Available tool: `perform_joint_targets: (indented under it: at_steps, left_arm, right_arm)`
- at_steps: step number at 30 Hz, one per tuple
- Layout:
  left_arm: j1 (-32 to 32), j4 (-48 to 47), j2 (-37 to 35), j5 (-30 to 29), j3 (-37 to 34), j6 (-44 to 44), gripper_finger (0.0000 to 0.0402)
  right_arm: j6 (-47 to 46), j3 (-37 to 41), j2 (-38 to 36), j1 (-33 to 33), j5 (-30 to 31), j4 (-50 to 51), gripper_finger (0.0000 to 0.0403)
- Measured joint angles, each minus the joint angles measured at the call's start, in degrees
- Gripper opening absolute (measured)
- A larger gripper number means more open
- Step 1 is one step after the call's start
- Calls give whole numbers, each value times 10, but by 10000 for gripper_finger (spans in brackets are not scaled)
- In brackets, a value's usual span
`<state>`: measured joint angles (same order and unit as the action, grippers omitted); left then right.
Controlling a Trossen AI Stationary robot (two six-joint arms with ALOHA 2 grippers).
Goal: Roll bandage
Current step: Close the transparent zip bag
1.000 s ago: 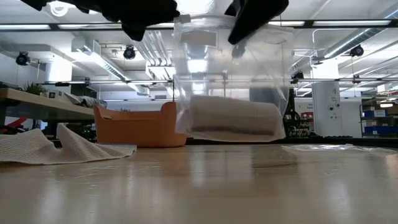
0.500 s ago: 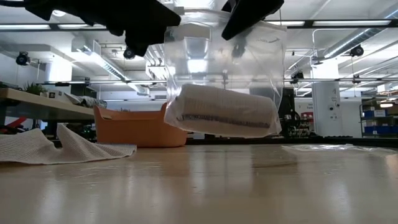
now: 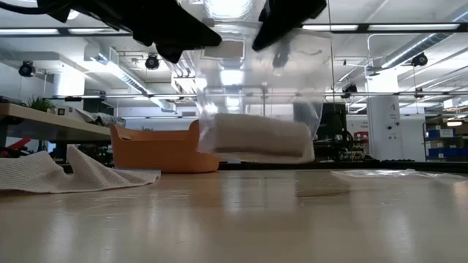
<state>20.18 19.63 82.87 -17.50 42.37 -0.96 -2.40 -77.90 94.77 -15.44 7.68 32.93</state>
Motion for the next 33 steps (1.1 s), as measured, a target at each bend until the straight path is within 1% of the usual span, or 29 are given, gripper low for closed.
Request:
perform_joint_targets:
  at_steps: [5, 7, 9, 11, 16, 20, 25, 27, 33]
  left_arm:
    - [0, -46, 0, 0, 20, -8, 3]
    - [0, -53, 1, 0, 23, -12, 1]
    - [1, -52, 1, 0, 26, -14, 1]
    - [2, -53, 1, 0, 28, -14, 1]
    - [2, -52, 1, 0, 30, -13, 0]
    - [2, -53, 1, 0, 30, -13, 0]
    - [3, -75, 1, 5, 30, -6, 0]
    - [3, -76, 1, 5, 30, 0, 0]
    - [8, -81, -1, 8, 30, 5, 5]
  right_arm:
    - [0, 0, 0, 0, -1, -65, 92]
    - [-6, 2, 0, 0, -1, -95, 105]
    - [-6, 2, 5, 1, -1, -102, 108]
    - [-6, 3, 14, 1, -1, -102, 103]
    - [-2, 3, 37, 5, -1, -114, 76]
    - [17, 4, 43, 6, -1, -116, 48]
    - [18, 4, 43, 6, -2, -140, 10]
    - [24, 4, 43, 6, -2, -141, 4]
    - [30, 4, 44, 6, -2, -132, 2]
